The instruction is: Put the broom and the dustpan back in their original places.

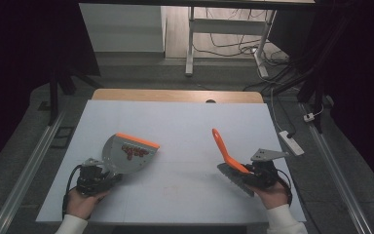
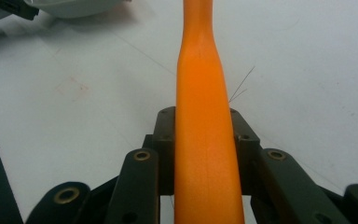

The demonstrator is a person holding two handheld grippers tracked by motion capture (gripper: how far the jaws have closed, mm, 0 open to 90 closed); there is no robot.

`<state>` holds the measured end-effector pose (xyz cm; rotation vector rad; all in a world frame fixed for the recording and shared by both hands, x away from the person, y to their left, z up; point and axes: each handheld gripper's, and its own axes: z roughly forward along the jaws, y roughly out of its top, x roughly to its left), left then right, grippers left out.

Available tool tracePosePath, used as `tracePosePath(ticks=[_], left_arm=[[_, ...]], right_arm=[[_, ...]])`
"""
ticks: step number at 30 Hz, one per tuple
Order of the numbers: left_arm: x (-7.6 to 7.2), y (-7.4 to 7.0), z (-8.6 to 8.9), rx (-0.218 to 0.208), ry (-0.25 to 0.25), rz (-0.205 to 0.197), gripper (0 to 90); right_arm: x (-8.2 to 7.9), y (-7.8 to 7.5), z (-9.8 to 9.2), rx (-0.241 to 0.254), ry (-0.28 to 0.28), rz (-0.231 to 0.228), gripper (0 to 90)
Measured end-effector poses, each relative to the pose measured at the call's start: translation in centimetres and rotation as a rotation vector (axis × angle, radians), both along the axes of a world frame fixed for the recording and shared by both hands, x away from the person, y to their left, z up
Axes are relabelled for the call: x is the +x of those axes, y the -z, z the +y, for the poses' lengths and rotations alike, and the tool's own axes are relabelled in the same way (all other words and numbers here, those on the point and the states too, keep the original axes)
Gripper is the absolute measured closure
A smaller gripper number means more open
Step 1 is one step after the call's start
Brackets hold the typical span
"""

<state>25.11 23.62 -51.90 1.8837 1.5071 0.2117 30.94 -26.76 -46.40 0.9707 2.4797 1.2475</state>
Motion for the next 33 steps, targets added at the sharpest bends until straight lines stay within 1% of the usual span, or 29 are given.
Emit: tracePosePath(ticks=[2,6,13,19,21,25,28,31,33], left_arm=[[0.0,0.0,0.0,-0.003,-0.024,-0.003,61.9],[0.0,0.1,0.0,0.001,-0.054,-0.005,61.9],[0.5,0.6,0.0,0.004,-0.116,0.014,61.9],[0.7,0.7,0.1,-0.001,-0.151,0.027,61.9],[0.7,0.7,0.1,-0.002,-0.158,0.028,61.9],[0.9,0.9,-0.2,0.001,-0.173,0.035,61.9],[1.0,1.1,-0.3,0.007,-0.174,0.045,61.9],[1.3,1.3,-0.3,0.011,-0.169,0.059,61.9],[1.3,1.3,-0.4,0.016,-0.17,0.06,61.9]], right_arm=[[0.0,0.1,0.0,-0.002,-0.004,0.008,69.6],[0.0,0.3,0.0,0.0,-0.003,0.028,69.6],[0.3,0.8,0.1,-0.018,-0.009,0.069,69.6],[0.5,1.1,0.4,-0.014,-0.02,0.109,69.6],[0.5,1.1,0.5,-0.009,-0.021,0.12,69.6],[0.8,1.5,0.5,-0.019,-0.015,0.135,69.6],[1.1,1.8,0.3,-0.007,0.006,0.155,69.6],[1.4,2.1,0.1,-0.025,0.032,0.155,69.6],[1.6,2.4,-0.2,-0.036,0.053,0.15,69.5]])
